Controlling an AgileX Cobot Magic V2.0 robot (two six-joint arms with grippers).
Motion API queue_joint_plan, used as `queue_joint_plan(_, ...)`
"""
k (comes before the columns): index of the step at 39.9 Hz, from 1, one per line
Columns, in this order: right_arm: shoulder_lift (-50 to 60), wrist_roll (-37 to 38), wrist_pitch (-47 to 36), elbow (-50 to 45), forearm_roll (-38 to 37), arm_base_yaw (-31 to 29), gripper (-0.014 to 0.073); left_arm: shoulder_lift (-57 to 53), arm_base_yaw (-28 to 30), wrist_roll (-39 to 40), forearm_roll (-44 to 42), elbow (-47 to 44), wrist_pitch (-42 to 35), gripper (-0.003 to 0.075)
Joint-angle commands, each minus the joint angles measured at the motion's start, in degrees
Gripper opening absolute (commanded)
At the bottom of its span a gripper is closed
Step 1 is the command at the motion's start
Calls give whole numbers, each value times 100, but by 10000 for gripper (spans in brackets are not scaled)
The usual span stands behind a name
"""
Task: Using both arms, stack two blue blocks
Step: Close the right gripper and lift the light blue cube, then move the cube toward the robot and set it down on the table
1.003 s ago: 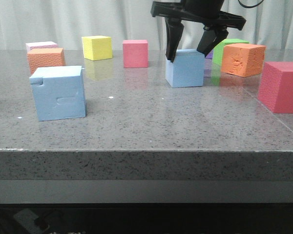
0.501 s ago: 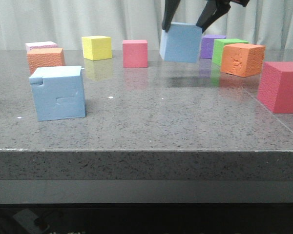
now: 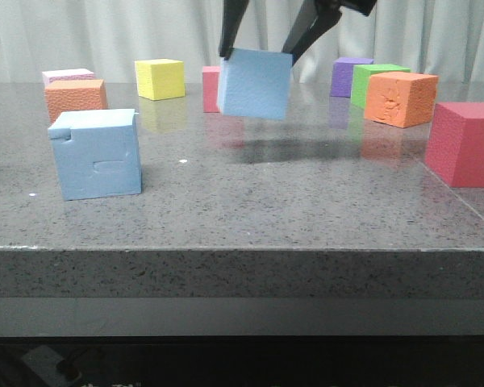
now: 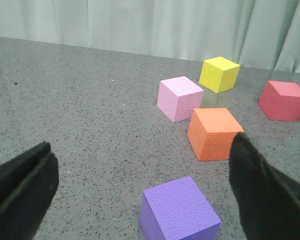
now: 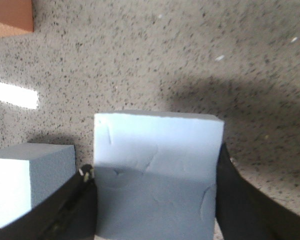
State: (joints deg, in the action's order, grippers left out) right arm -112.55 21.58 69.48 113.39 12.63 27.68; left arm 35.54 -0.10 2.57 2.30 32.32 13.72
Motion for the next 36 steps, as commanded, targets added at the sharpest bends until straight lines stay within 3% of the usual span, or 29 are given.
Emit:
queue_joint_plan(1,194,91,-135,121,65,88,318,29,1,37,7,221,-475,671)
queue_joint_plan(9,5,296,-117,119,-302,116,318,29,1,37,7,221,-475,671)
queue_joint_plan(24,-172,302,-111,119,-282,161,324,29,1,37,7,221,-475,671)
queue_joint_plan(29,-172,302,-73,119,-282,161,400,29,1,37,7,221,-475,671)
queue_joint_plan(36,-172,302,-61,119,-282,161,582,29,1,37,7,221,-475,671)
